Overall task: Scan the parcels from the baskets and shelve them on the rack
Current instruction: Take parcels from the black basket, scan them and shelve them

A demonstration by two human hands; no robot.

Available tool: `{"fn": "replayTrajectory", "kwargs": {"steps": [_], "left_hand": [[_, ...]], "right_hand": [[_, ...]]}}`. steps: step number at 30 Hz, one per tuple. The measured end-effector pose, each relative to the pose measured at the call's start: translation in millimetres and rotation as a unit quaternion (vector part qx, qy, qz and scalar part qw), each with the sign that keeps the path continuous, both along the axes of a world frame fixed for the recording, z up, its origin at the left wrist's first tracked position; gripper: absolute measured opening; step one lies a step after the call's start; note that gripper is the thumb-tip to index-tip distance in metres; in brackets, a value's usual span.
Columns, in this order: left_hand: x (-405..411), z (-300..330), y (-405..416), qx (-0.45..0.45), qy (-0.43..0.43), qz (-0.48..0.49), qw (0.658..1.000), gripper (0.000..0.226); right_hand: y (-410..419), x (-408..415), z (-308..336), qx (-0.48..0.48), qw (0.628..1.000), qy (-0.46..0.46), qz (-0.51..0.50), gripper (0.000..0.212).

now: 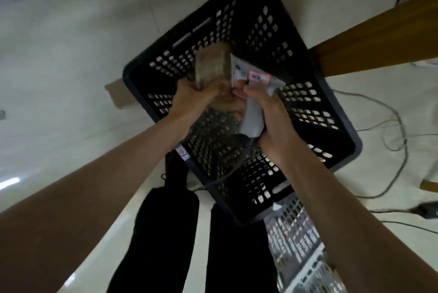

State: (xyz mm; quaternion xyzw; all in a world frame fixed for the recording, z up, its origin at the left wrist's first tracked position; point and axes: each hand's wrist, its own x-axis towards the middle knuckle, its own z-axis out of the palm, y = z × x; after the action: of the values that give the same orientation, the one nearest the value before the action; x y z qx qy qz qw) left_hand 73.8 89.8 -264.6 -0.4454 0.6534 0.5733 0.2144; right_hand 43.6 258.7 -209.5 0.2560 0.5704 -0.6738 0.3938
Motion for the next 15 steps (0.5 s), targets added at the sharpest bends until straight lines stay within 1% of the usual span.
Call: {"fn": "replayTrajectory", "kwargs": {"steps": [4,6,10,11,12,13,14,15], "left_hand": [[-5,76,-17,0.004,-0.002,-0.002,1.0,0.115],[-8,124,-20,0.006,-0.007,-0.024,1.0,0.107],[-8,228,-24,0.008,0.021,-0.078,0.997,0.103],[-6,256,-25,0.016,0.03,-0.09,0.995,0.096],[-2,285,-26,0.026,0.04,-0.104,0.993,0.083],[3,314,-26,0.031,0.054,-0.117,0.991,0.065],[10,340,-27,0.034,0.068,-0.125,0.989,0.052],[18,363,-29,0.036,0.078,-0.123,0.989,0.051]], "right_hand": [[-3,4,93,-0.006,0.999,0.039,-0.001,0.015],[-3,9,142,0.0,0.999,0.051,0.011,0.013],[-2,17,235,0.007,0.998,0.064,-0.003,0.013],[-2,20,257,0.006,0.998,0.063,-0.01,0.018],[-2,23,279,0.008,0.998,0.063,-0.016,0.025],[-2,27,299,0.013,0.998,0.067,-0.018,0.032],[-4,32,317,0.02,0.997,0.072,-0.014,0.036],[-5,36,333,0.023,0.997,0.077,-0.006,0.037]]}}
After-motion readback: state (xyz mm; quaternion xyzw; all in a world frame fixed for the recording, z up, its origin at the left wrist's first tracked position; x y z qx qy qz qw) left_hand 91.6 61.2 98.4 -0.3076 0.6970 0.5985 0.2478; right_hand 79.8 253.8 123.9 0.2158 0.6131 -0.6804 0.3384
